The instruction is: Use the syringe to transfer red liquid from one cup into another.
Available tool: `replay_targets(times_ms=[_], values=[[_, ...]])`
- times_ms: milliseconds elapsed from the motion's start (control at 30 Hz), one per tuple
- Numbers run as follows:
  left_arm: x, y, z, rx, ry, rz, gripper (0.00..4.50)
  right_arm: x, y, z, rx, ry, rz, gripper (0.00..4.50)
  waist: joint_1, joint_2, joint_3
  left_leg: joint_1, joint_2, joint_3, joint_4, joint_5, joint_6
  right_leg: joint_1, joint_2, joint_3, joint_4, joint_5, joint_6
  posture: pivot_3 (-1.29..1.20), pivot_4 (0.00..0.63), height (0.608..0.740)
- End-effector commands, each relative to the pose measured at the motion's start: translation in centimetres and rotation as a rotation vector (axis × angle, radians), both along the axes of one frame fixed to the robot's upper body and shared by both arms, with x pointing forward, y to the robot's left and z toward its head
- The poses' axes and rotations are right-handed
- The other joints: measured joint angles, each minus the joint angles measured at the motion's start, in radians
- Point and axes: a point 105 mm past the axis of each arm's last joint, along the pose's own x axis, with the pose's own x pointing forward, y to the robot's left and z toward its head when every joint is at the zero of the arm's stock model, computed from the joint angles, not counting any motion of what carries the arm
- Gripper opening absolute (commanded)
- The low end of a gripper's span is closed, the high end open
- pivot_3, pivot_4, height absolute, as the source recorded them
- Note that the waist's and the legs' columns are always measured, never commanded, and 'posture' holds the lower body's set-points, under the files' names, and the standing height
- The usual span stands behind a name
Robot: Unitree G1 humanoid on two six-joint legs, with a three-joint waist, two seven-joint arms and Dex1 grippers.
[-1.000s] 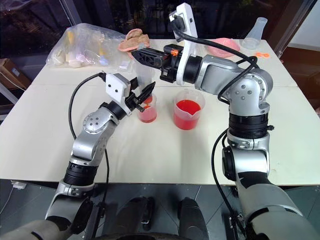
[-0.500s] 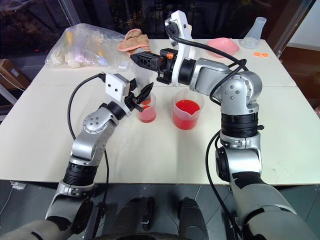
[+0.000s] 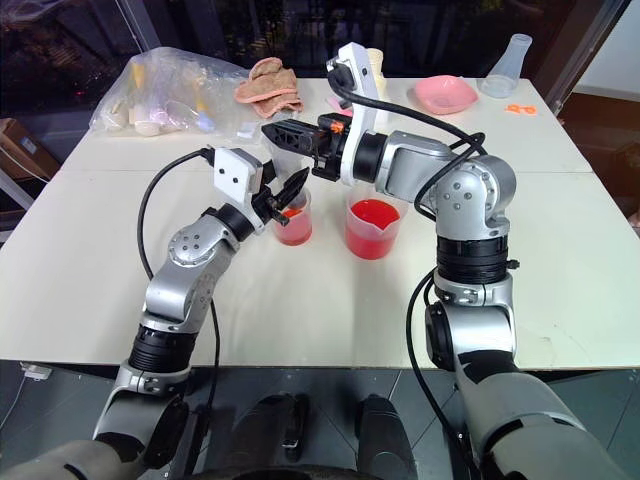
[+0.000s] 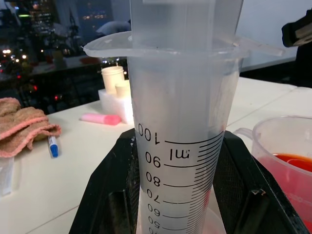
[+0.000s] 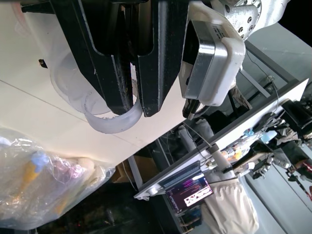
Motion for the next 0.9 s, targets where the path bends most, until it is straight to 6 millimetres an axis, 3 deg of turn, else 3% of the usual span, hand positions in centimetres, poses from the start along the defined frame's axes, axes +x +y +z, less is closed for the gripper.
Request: replay_targets(times_ms=[33,333,633,667,833,900], values=[[-2.7,-1.4,5.8,-0.08,-0.203,-0.077,1.52,-1.5,2.3,-3.4,-0.087,0.127,0.118,0.03,0.0,0.0,0.0,0.0,0.0,0.0,0.0,0.0,0.0,0.0,0.0,0.0,0.0,0.0,0.0,0.0,0.15,0.74],[-2.8,-1.4,6.1,-0.087,-0.191,-0.077,1.52,-1.5,2.4,-3.8,-0.09,0.145,0.12,0.03,0.0,0.0,0.0,0.0,0.0,0.0,0.0,0.0,0.0,0.0,0.0,0.0,0.0,0.0,0.0,0.0,0.15,0.74],[-2.9,-1.1,5.5,-0.082,-0.176,-0.064,1.52,-1.4,1.4,-2.9,-0.07,0.131,0.108,0.03,-0.001,0.0,0.0,0.0,0.0,0.0,0.0,0.0,0.0,0.0,0.0,0.0,0.0,0.0,0.0,0.0,0.15,0.74],[-2.9,-1.0,5.5,-0.082,-0.174,-0.062,1.52,-1.4,1.2,-2.6,-0.065,0.126,0.111,0.71,-0.001,0.0,0.0,0.0,0.0,0.0,0.0,0.0,0.0,0.0,0.0,0.0,0.0,0.0,0.0,0.0,0.15,0.74],[-2.9,-0.9,5.5,-0.087,-0.167,-0.054,1.52,-0.1,-0.4,-1.2,-0.03,0.11,0.007,2.94,-0.001,0.0,0.0,0.0,0.0,0.0,0.0,0.0,0.0,0.0,0.0,0.0,0.0,0.0,0.0,0.0,0.15,0.74],[-2.9,-0.8,5.5,-0.088,-0.167,-0.051,1.52,-0.4,-1.4,-0.6,-0.033,0.093,0.006,2.94,0.0,0.0,0.0,0.0,0.0,0.0,0.0,0.0,0.0,0.0,0.0,0.0,0.0,0.0,0.0,0.0,0.15,0.74]])
